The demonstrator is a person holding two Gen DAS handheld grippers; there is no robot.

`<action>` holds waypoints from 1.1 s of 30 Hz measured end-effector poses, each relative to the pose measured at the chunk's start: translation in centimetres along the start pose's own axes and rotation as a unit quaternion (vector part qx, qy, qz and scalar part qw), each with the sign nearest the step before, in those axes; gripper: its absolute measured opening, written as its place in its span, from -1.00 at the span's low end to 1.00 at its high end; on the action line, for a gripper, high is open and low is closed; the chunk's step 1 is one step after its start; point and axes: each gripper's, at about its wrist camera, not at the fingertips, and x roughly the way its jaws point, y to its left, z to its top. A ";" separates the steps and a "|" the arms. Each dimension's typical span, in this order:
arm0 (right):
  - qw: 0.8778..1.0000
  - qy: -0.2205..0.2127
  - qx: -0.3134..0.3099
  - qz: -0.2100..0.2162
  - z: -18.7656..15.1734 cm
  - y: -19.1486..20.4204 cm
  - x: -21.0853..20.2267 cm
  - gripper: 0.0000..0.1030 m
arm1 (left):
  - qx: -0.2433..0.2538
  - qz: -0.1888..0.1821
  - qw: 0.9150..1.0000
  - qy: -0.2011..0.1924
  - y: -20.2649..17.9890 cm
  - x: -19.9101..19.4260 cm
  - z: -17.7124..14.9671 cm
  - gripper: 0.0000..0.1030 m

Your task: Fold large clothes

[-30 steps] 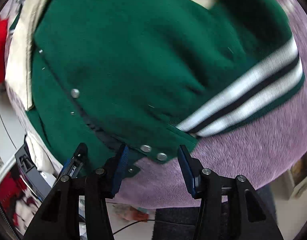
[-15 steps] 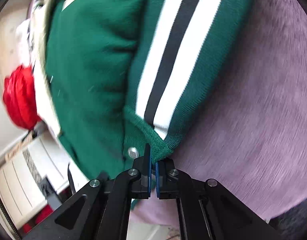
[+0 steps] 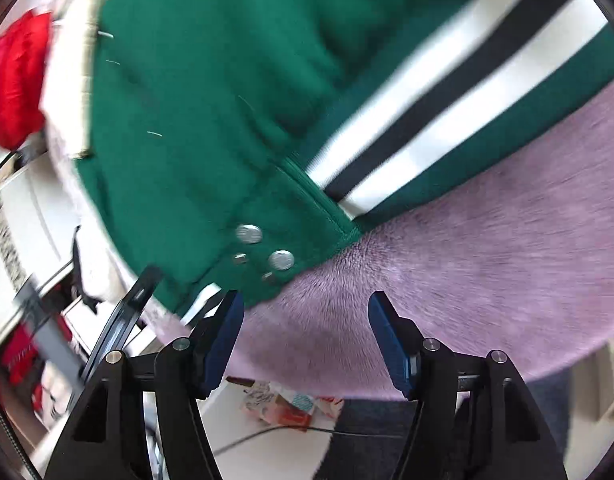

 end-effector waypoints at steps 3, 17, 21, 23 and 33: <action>0.997 -0.070 -0.004 -0.039 0.5 -0.7 -6.2 0.30 | 0.017 -0.016 1.000 -0.018 -3.0 -0.3 1.7 0.71; 0.982 -0.045 -0.062 -0.170 12.8 -4.6 -9.2 -0.14 | -0.006 0.058 0.998 0.014 -9.9 5.2 2.1 0.77; 0.980 -0.036 -0.135 -0.144 16.1 2.5 -13.2 -0.07 | -0.024 0.091 0.995 0.026 -10.9 5.6 2.4 0.77; 0.970 -0.065 -0.184 -0.143 19.2 5.7 -15.0 -0.06 | -0.033 0.104 0.994 0.027 -11.5 5.9 2.7 0.78; 0.928 -0.105 -0.305 -0.188 34.9 14.6 -11.5 -0.10 | -0.056 0.139 0.988 0.025 -15.5 5.1 2.8 0.81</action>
